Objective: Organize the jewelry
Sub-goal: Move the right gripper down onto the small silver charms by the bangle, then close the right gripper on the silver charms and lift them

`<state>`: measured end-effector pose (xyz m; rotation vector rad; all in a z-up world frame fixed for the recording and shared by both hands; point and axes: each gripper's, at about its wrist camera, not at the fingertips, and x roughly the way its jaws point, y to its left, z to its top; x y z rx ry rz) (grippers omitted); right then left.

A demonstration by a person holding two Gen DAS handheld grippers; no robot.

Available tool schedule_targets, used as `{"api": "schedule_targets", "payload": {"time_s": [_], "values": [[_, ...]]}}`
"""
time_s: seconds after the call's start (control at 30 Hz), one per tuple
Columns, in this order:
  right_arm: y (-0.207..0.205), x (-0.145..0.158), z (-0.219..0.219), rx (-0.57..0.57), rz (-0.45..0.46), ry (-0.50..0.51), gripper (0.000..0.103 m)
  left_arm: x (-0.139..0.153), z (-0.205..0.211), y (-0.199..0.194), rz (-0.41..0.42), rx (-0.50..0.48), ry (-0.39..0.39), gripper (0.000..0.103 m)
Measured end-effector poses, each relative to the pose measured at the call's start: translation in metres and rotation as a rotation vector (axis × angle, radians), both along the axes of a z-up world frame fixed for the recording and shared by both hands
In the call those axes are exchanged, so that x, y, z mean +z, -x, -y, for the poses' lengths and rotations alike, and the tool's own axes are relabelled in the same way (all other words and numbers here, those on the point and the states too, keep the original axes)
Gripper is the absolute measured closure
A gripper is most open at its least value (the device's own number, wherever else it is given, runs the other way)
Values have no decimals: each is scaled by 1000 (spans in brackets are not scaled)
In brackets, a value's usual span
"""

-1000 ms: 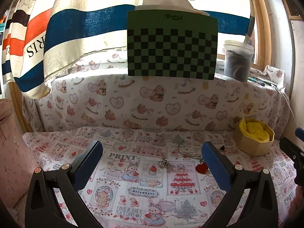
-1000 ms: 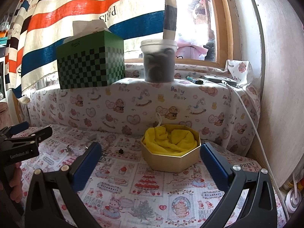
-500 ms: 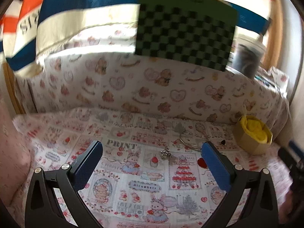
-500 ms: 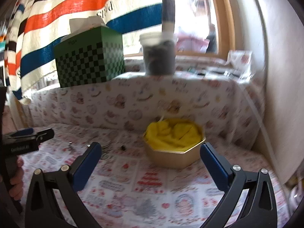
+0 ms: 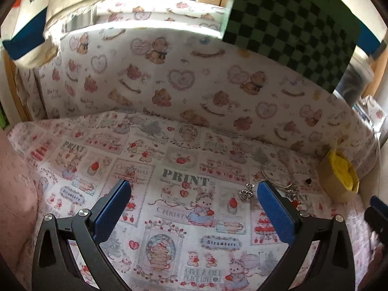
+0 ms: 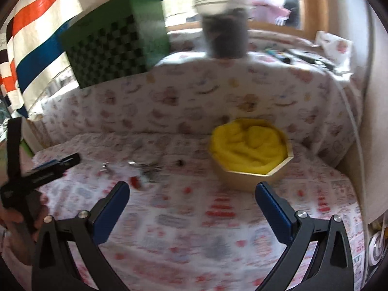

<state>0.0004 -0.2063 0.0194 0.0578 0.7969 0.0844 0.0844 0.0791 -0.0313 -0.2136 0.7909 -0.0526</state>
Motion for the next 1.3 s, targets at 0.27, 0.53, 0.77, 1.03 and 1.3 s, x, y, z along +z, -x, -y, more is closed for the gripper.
{"api": "schedule_targets", "payload": {"time_s": [0.27,0.53,0.77,1.03,1.3], "values": [[-56,-12,-54,27,-47,23,7,6,6,2,76,48,-158,0],[-81,-28,-47,52,-126,-13,38,16,12,9,94,28,-159,0],[-91,-59,-53,95,-195,-112,70,5,8,0,55,-6,-61,0],[-88,-59,-61,107,-132,-81,81,-4,-3,-7,12,-1,55,0],[-93,-66,-60,92,-130,-120,93,-8,-8,-11,-17,1,127,0]]}}
